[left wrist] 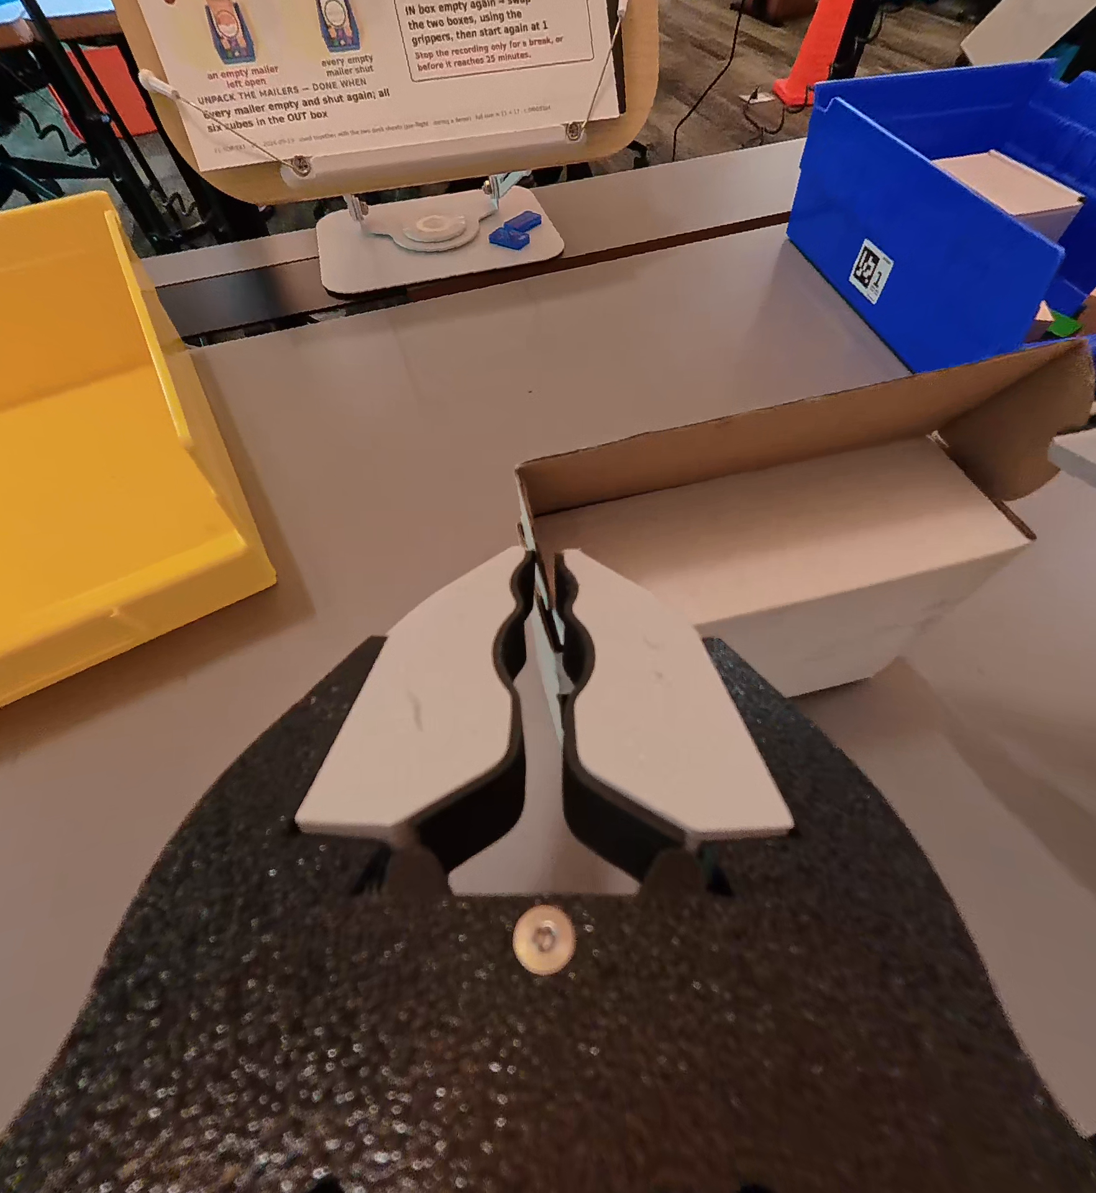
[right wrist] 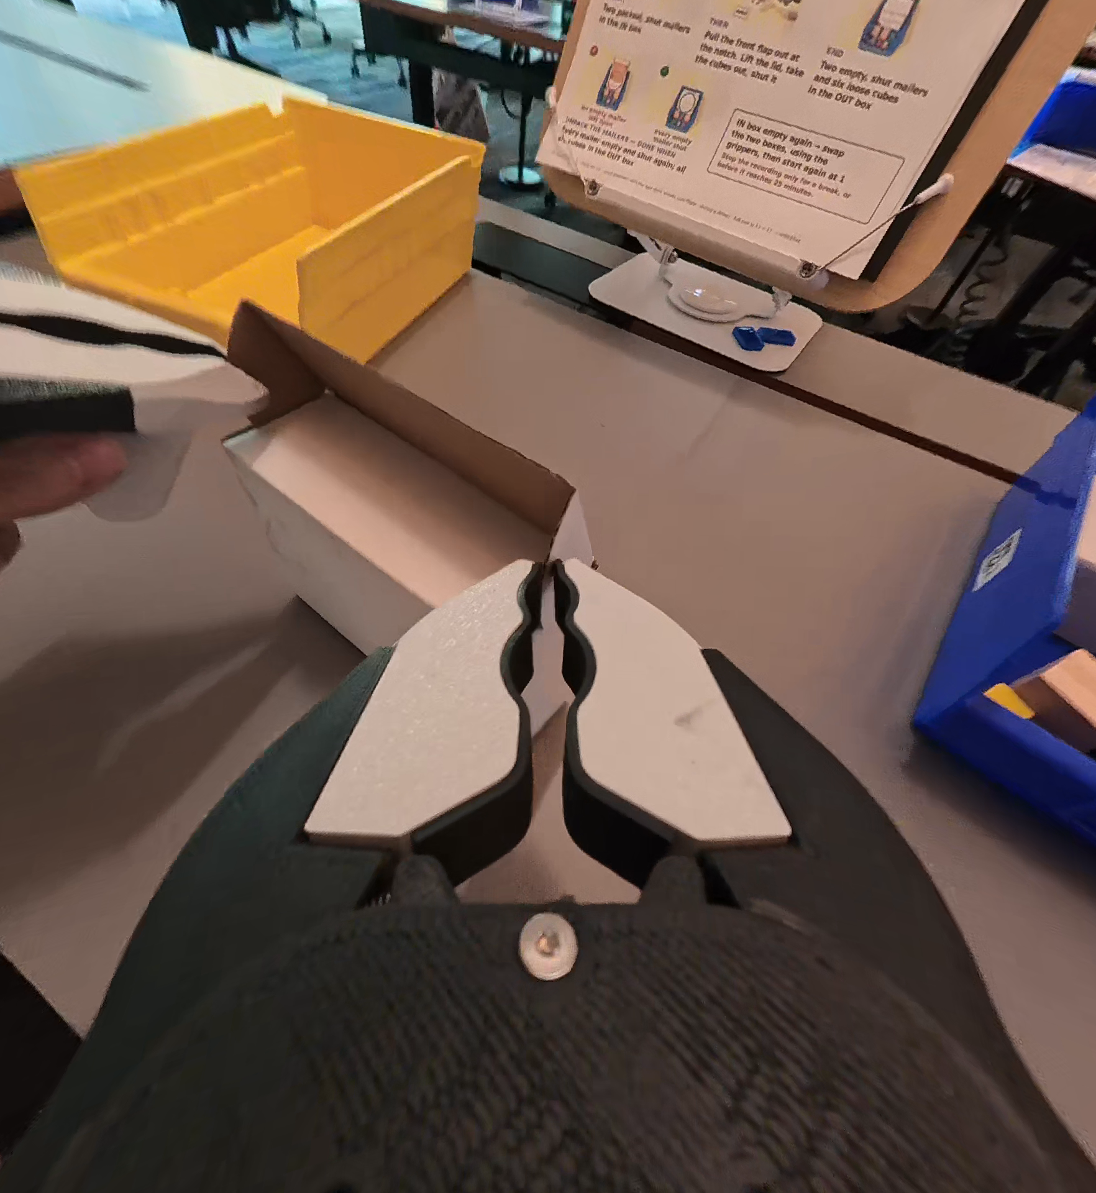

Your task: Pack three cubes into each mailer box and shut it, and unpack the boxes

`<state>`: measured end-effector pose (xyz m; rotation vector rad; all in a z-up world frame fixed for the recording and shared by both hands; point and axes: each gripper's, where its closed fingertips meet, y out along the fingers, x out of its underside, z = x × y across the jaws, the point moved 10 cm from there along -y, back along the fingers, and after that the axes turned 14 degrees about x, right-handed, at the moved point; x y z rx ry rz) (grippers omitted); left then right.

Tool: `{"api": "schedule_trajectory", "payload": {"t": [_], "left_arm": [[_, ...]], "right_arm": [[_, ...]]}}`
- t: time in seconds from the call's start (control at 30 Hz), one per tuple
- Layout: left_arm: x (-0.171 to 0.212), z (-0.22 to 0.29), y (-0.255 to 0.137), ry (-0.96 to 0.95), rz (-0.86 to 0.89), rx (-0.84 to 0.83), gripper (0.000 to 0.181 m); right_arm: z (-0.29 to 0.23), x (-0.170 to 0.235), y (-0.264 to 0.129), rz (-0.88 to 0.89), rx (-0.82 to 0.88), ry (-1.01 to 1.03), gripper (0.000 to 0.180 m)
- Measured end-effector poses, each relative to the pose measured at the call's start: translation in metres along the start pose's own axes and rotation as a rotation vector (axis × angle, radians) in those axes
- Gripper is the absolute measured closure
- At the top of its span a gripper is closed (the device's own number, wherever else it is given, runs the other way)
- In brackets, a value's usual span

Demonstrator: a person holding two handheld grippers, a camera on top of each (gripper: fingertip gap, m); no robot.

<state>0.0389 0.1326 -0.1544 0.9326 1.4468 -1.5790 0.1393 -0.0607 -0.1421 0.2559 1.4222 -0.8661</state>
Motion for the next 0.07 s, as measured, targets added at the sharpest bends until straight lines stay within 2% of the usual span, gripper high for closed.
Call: {"api": "schedule_trajectory", "payload": {"t": [0.03,0.07], "left_arm": [[0.0005,-0.0003,0.0000,0.001,0.005,-0.005,0.175],[0.0010,-0.0006,0.0000,0.005,0.009,-0.010,0.175]], "right_arm": [[0.0017,0.0001,0.0017,0.005,-0.021,0.057,0.177],[0.0036,0.0000,0.0029,0.010,-0.047,0.119,0.176]]}}
